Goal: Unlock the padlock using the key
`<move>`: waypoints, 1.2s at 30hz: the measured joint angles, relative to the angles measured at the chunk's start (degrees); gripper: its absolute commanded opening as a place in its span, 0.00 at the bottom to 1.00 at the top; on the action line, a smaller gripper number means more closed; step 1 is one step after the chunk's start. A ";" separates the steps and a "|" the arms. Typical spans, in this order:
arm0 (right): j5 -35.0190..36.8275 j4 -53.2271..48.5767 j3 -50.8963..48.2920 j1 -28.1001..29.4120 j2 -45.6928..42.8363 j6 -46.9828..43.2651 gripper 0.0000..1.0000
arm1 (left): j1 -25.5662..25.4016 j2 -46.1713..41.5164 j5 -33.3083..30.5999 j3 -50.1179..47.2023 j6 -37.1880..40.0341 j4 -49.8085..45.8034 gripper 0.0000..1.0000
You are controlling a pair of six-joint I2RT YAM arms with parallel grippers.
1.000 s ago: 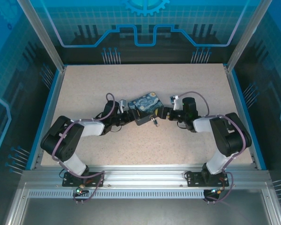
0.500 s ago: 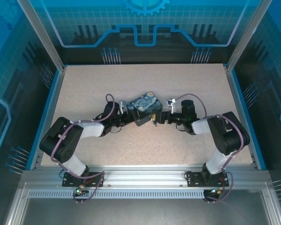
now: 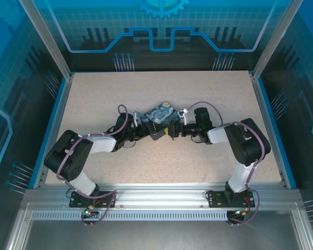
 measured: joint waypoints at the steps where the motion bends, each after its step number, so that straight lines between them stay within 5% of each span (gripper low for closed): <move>1: -0.07 -0.57 0.39 0.09 0.31 -0.13 0.75 | 0.00 0.00 0.00 0.00 0.00 0.00 0.65; 36: -4.44 -4.48 0.76 -0.17 1.33 -0.07 0.47 | -0.11 0.00 -0.17 0.00 0.00 0.00 0.65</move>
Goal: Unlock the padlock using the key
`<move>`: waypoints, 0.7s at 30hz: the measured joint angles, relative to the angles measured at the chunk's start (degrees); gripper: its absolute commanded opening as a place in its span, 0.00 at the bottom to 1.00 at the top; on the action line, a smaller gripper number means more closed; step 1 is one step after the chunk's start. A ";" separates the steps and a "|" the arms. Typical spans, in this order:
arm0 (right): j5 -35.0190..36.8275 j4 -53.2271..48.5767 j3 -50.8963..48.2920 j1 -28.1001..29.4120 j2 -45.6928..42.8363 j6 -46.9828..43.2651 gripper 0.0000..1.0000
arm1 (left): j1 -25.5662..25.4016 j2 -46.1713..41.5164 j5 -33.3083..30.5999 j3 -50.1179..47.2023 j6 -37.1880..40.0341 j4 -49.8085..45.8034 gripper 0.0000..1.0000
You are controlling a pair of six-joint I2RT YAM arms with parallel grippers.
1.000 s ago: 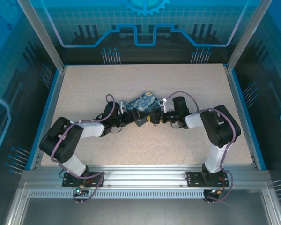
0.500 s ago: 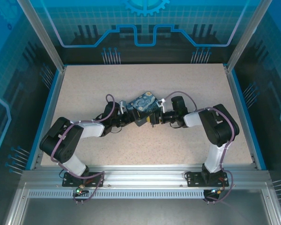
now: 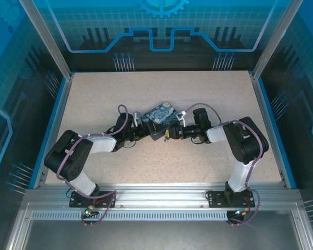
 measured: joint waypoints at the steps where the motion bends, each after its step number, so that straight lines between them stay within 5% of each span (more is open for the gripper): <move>1: -0.02 0.02 0.00 -0.04 0.00 0.02 0.45 | 0.00 0.00 0.00 0.00 0.00 0.00 0.65; 21: 0.63 -2.23 -0.04 -1.25 0.00 0.63 0.02 | -0.07 0.00 -0.02 0.00 0.00 0.02 0.65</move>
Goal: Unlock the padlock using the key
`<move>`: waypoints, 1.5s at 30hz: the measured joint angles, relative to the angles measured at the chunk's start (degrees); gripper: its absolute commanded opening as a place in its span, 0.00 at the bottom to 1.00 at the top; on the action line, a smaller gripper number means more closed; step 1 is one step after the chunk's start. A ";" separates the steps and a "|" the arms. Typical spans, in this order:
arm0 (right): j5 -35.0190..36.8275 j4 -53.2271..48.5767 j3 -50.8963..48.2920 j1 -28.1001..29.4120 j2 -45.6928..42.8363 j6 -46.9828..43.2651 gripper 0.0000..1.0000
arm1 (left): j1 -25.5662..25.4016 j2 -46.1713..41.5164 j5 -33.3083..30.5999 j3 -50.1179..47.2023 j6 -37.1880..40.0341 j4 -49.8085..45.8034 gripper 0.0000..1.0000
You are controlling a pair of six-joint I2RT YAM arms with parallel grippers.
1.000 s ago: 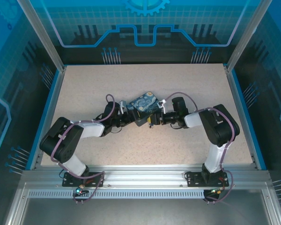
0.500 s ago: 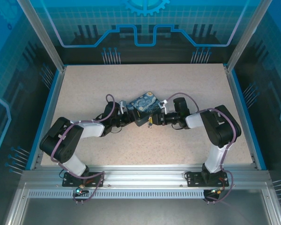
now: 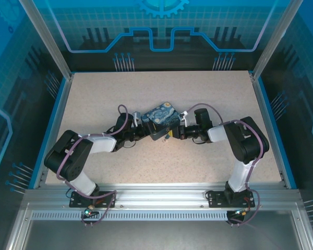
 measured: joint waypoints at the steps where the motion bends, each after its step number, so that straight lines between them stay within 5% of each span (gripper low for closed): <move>1: 0.24 0.15 -0.09 -0.07 -0.07 0.35 0.00 | 0.00 0.00 -0.02 0.00 0.00 0.00 0.65; 19: 8.85 10.05 -7.76 -3.67 -6.14 11.37 0.00 | -0.13 0.00 -0.22 -0.42 0.02 0.55 0.71; 32: 16.11 -24.83 -6.60 -3.43 -36.65 -3.56 0.00 | 1.84 -15.06 -5.31 -0.31 5.64 -10.19 0.99; 45: 19.23 -57.22 -1.36 1.53 -54.73 -4.52 0.00 | 3.78 -45.11 -21.27 -4.02 13.53 -23.76 0.99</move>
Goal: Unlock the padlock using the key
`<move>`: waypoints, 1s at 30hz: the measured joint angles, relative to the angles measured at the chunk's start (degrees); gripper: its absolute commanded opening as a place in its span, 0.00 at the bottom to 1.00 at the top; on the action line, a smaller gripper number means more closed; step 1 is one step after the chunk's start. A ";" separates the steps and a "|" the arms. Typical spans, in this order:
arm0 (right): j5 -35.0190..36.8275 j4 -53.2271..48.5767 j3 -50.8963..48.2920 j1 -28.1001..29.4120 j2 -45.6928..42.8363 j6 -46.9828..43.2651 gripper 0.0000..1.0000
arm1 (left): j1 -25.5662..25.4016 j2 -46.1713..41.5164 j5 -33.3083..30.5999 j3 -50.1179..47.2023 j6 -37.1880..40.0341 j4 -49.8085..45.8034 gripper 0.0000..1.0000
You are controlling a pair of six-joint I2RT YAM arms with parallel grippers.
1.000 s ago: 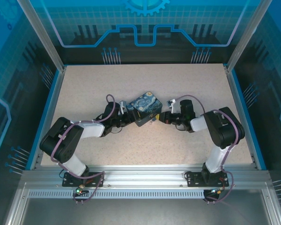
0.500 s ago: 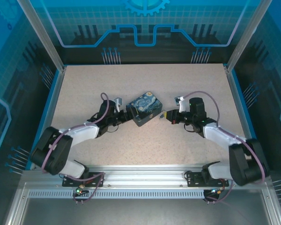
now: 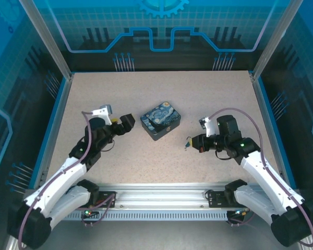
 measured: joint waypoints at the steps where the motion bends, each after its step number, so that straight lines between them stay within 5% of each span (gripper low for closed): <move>1: 0.00 -1.44 0.00 0.44 0.02 0.42 0.00 | 0.17 -1.25 -0.83 -0.22 0.28 -0.98 0.99; 11: 0.55 -5.53 -0.04 4.26 8.94 2.71 0.00 | 0.66 -4.09 -3.45 -1.66 1.75 -6.16 0.99; 30: -1.44 9.75 0.83 4.33 36.17 1.70 0.00 | 0.81 -3.56 -3.82 -1.70 1.68 -7.48 0.99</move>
